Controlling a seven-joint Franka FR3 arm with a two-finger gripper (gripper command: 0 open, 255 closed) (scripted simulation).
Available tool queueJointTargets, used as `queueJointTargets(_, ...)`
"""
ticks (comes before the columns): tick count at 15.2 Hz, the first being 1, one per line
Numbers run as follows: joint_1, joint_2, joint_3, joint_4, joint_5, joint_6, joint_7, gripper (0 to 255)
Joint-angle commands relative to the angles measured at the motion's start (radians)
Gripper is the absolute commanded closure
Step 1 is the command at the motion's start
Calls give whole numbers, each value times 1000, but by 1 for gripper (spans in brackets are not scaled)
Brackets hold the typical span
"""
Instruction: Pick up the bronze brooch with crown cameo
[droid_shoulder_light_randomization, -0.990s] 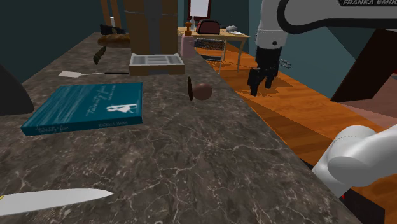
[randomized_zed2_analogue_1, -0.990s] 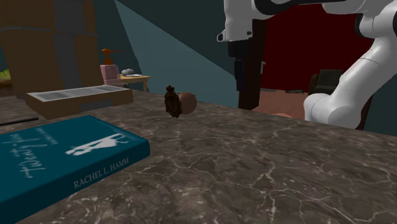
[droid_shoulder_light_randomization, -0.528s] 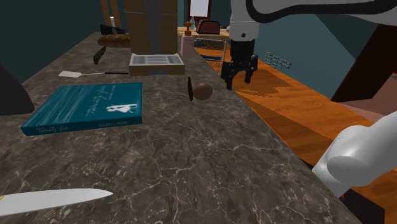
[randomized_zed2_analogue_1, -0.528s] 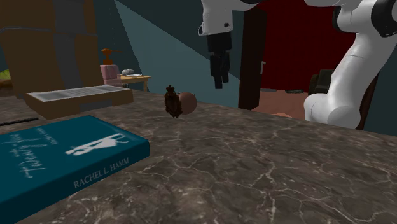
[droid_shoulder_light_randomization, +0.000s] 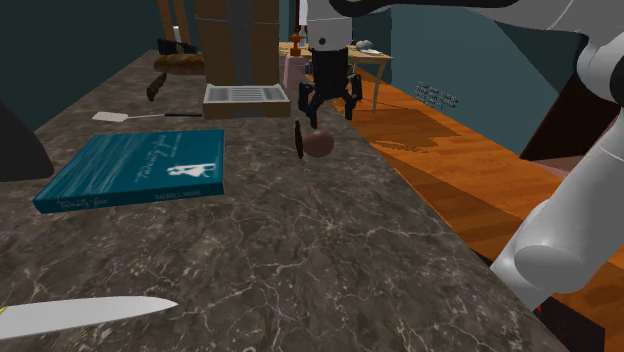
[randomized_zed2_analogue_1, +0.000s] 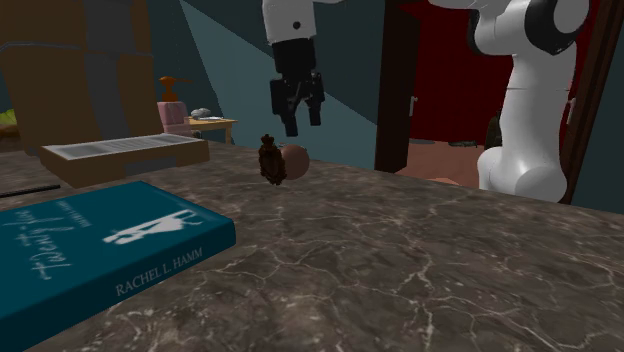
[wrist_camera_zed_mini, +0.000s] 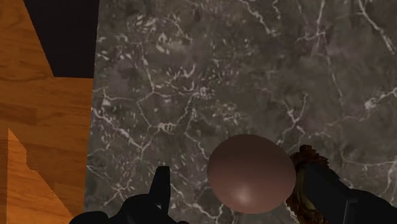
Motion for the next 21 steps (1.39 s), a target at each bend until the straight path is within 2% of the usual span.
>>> queueJointTargets(1, 17, 94, 22, 112, -30, -30, 75, 0)
queueJointTargets(6, 100, 363, 42, 479, -131, -158, 221, 0)
queueJointTargets(13, 80, 319, 36, 320, -112, -40, 219, 0)
queueJointTargets(15, 79, 316, 36, 308, -111, -31, 218, 0)
queueJointTargets(16, 79, 316, 36, 310, -111, -32, 219, 255)
queueJointTargets(21, 79, 317, 36, 311, -111, -33, 218, 255)
